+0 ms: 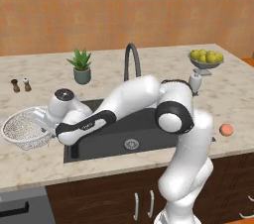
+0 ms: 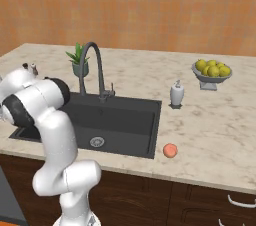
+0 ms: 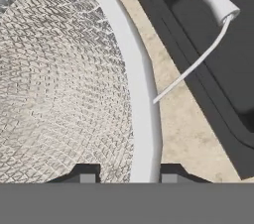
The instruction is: Put the colander in the sink, put the peach in the colander, and turn on the sink faucet and pour water over the colander.
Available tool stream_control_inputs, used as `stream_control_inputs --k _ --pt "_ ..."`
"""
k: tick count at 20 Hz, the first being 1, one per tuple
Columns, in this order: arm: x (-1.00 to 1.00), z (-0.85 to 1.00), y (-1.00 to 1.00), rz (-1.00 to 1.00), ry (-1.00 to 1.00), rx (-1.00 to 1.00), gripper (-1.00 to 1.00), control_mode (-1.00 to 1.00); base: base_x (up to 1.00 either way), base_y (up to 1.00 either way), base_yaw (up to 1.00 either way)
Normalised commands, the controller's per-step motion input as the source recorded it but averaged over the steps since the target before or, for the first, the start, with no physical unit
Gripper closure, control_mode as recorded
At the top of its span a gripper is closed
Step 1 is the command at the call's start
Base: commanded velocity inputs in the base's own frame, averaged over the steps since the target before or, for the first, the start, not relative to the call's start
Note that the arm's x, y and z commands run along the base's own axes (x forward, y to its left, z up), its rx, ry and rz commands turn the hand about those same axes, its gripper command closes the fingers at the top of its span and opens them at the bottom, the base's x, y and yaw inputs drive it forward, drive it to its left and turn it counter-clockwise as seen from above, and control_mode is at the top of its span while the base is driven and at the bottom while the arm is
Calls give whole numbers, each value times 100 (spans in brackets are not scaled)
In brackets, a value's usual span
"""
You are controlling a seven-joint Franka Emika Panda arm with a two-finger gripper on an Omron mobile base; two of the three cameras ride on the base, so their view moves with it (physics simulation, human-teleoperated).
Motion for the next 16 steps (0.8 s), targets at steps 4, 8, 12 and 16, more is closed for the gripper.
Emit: stream_control_inputs --k 4,8,12,16 --pt "-16 59 -86 0 -4 18 100 -100 0 0 0" --pt "-3 35 -99 0 0 14 100 -100 0 0 0" --pt "-3 3 -100 0 8 5 100 -100 0 0 0" --pt "0 0 -100 0 14 6 100 -100 0 0 0"
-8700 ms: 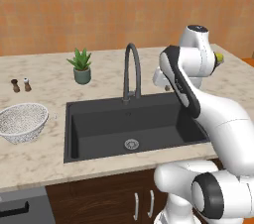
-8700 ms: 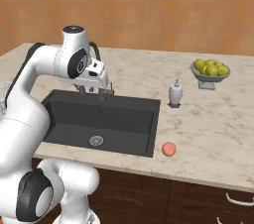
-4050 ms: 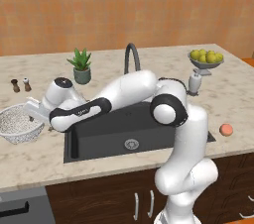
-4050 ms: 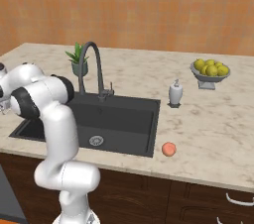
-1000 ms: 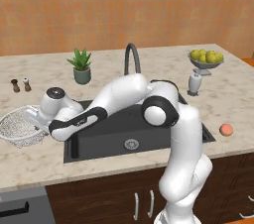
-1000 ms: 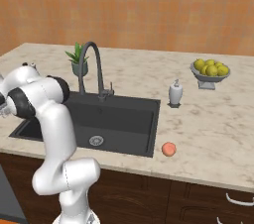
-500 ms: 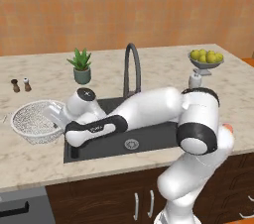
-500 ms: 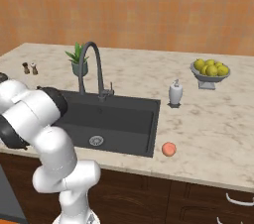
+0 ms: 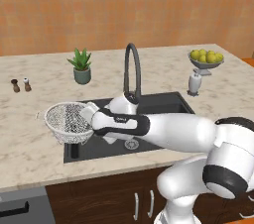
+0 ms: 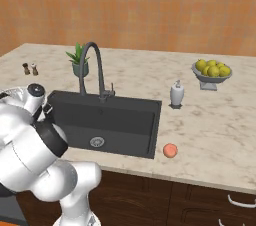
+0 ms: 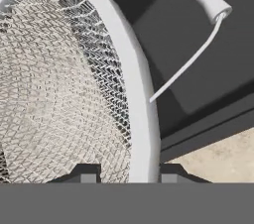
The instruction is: Put the colander in the sink, put the peach in the colander, and turn on the sink faucet and pour water over the colander.
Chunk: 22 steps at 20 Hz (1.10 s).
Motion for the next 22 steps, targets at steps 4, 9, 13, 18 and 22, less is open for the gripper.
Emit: stream_control_inputs --k 4,9,13,18,22 --pt "2 -7 -100 0 18 4 100 -100 0 0 0" --pt "16 -17 -100 0 14 0 100 -100 0 0 0" --pt "22 -9 -100 0 9 0 100 -100 0 0 0" --pt "40 0 -100 0 7 0 100 -100 0 0 0" --pt "40 1 -98 -2 2 -3 100 -100 0 0 0"
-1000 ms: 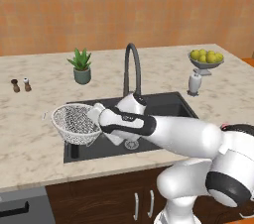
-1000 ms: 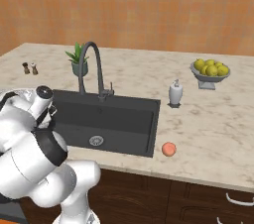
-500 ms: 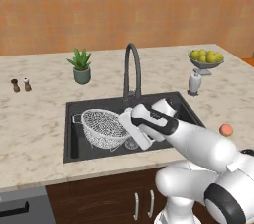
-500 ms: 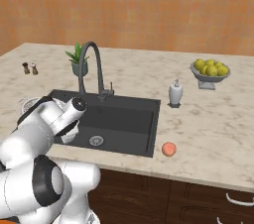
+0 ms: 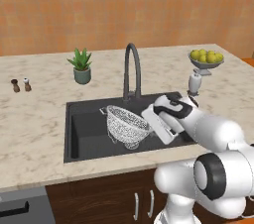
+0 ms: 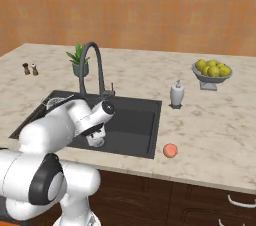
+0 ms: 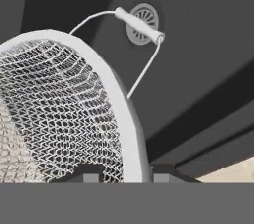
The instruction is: Put the colander in the sink, put the peach in the colander, and turn on the sink faucet and pour water over the colander.
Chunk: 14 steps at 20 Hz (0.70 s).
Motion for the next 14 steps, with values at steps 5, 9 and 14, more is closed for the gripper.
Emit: stream_control_inputs --k 5,9,14 --pt "17 0 -68 -3 0 -10 100 -100 0 0 0" --pt "1 0 -21 -7 4 -14 100 -100 0 0 0" --pt "0 -1 0 -10 1 -17 100 -100 0 0 0"
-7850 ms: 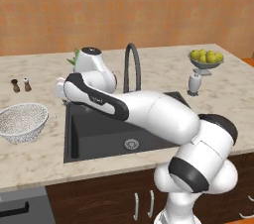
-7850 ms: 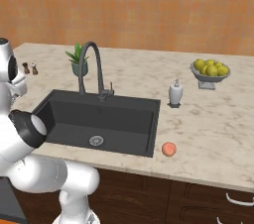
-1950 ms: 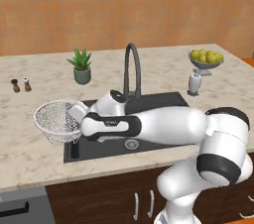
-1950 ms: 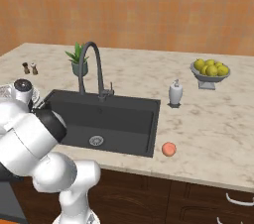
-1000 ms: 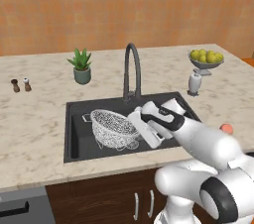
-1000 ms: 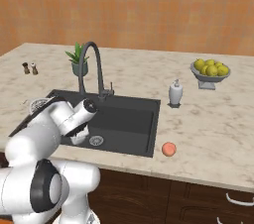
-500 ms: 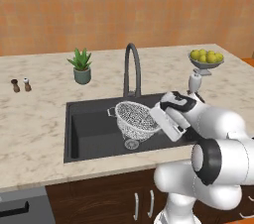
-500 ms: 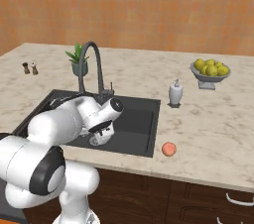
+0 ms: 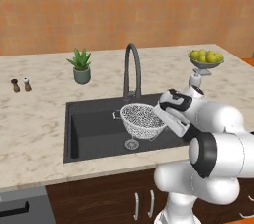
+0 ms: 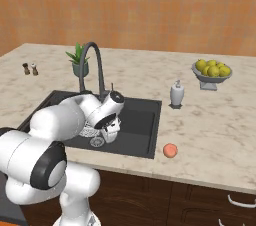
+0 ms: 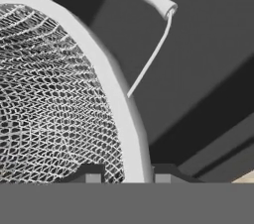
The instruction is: Put the colander in the sink, put the peach in the colander, and turn on the sink faucet and pour water over the colander.
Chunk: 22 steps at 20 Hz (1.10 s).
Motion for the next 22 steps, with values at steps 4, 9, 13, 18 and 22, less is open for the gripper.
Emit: stream_control_inputs --k 4,9,13,18,22 --pt "0 -3 -9 -3 0 -14 100 -100 0 0 0" --pt "6 -3 -21 2 0 -1 100 -100 0 0 0" --pt "15 -4 -32 4 0 0 100 -100 0 0 0" --pt "37 -14 -20 3 -6 0 100 -100 0 0 0" --pt "79 -11 -1 3 0 0 100 -100 0 0 0"
